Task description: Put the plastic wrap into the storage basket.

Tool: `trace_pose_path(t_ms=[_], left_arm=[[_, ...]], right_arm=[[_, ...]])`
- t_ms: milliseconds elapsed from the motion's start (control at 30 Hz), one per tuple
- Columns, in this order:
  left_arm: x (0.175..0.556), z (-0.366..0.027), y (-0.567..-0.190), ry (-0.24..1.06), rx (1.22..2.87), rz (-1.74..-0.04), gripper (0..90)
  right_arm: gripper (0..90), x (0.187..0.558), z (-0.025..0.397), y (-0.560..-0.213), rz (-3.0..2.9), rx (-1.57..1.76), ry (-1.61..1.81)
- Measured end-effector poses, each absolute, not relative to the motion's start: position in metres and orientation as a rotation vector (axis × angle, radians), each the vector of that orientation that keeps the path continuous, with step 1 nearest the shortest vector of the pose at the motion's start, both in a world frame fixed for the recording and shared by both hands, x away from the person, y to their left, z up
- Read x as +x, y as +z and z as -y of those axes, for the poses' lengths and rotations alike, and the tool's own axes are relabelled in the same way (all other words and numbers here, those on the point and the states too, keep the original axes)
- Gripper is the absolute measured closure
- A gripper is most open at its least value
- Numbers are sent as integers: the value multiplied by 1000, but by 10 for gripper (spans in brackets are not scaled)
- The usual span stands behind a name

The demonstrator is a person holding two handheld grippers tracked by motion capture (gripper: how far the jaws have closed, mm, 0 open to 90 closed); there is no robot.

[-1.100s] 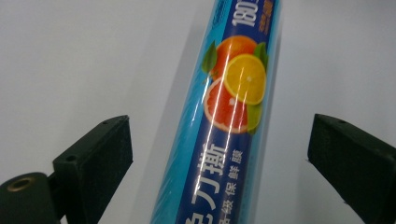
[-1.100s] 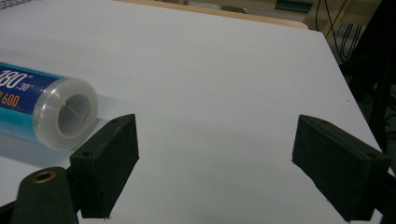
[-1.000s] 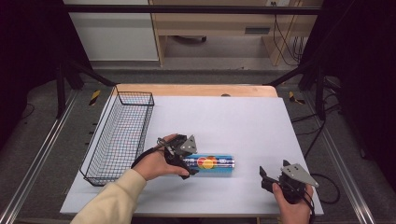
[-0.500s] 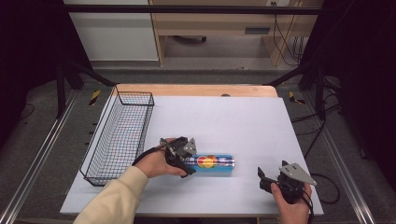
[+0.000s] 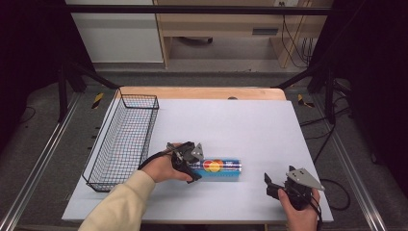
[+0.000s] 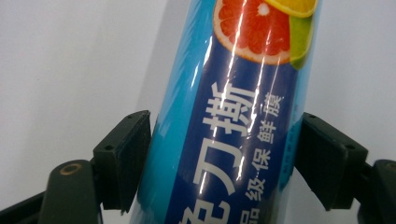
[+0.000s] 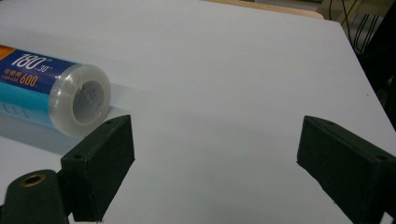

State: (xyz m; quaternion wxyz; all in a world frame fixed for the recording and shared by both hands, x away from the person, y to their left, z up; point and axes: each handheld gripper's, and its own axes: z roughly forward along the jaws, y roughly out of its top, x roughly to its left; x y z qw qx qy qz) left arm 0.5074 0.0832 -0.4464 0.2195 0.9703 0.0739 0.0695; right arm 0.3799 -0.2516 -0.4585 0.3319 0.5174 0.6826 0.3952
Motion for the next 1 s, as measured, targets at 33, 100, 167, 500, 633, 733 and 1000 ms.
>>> trace_pose_path(t_ms=[33,100,167,500,633,733,1000], left_arm=[[507,-83,-446,192,2684,-204,234],[507,-84,-447,190,2694,-202,234],[508,-85,-449,182,2709,-202,239],[507,-83,-450,188,2727,-166,255],[505,-82,-449,202,2739,-148,261],[505,-81,-449,206,2747,-143,266],[496,-82,-446,160,2735,-186,295]], right_arm=[[112,380,252,-459,-1784,1352,1033],[112,380,251,-459,-1788,1349,1031],[112,380,251,-459,-1789,1349,1031],[112,381,250,-460,-1802,1351,1030],[112,381,249,-460,-1811,1347,1030],[112,381,249,-461,-1821,1349,1031],[116,382,249,-461,-1822,1353,1032]])
